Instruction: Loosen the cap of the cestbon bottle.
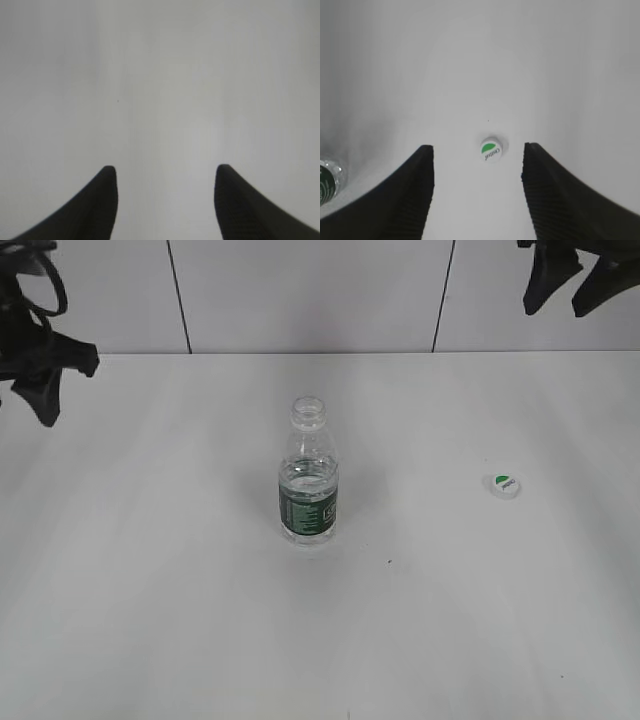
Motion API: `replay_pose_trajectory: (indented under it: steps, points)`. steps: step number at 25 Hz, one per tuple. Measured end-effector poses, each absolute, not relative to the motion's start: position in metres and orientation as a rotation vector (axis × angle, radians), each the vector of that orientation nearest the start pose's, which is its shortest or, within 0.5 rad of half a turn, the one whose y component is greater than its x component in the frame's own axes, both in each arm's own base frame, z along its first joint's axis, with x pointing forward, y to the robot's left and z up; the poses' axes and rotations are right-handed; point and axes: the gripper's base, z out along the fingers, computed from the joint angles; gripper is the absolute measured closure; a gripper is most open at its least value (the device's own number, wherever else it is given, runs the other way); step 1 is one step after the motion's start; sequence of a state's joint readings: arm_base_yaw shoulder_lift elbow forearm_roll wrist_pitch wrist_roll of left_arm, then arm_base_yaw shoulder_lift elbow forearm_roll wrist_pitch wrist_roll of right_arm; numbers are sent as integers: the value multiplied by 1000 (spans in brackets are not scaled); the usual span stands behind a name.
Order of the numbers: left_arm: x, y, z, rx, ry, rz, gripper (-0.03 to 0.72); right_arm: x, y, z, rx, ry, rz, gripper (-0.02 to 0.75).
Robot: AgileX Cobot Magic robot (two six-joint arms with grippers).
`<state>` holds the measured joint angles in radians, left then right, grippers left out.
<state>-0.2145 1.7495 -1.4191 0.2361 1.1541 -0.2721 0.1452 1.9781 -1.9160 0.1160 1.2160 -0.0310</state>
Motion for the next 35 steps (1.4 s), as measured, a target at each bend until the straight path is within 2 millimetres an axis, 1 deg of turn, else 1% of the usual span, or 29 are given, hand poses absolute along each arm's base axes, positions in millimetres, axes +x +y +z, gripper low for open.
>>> replay_pose_trajectory:
  steps: [3, 6, 7, 10, 14, 15, 17, 21, 24, 28, 30, 31, 33, 35]
  points:
    - [344, -55, 267, 53, 2960, 284, 360, 403, 69, 315, -216, 2782, 185, 305]
    - [343, -55, 269, 62, 2962, 277, 384, 375, 64, 321, -216, 2801, 178, 305]
    - [341, -55, 272, 59, 2958, 263, 389, 366, 63, 321, -216, 2812, 177, 305]
    - [333, -57, 286, 35, 2934, 186, 398, 334, 58, 332, -217, 2807, 177, 305]
    - [312, -55, 303, 19, 2899, 134, 402, 282, 50, 347, -217, 2776, 176, 305]
    - [304, -53, 307, 18, 2890, 129, 402, 266, 48, 350, -217, 2762, 177, 305]
    - [287, -50, 314, 15, 2871, 120, 403, 243, 45, 355, -217, 2738, 178, 305]
    - [244, -42, 332, 1, 2810, 68, 406, 192, 37, 364, -216, 2663, 181, 305]
    - [210, -35, 346, -6, 2738, 39, 406, 155, 32, 371, -215, 2583, 184, 305]
    - [162, -25, 360, -15, 2624, 5, 406, 99, 24, 378, -213, 2435, 189, 305]
    - [136, -19, 364, -19, 2563, -13, 406, 76, 20, 374, -212, 2379, 189, 305]
    - [118, -15, 366, -22, 2514, -27, 406, 67, 19, 372, -212, 2356, 190, 305]
    - [95, -10, 363, -26, 2461, -28, 407, 47, 16, 365, -210, 2306, 191, 305]
    - [76, -4, 356, -28, 2411, -17, 408, 32, 14, 357, -210, 2271, 190, 305]
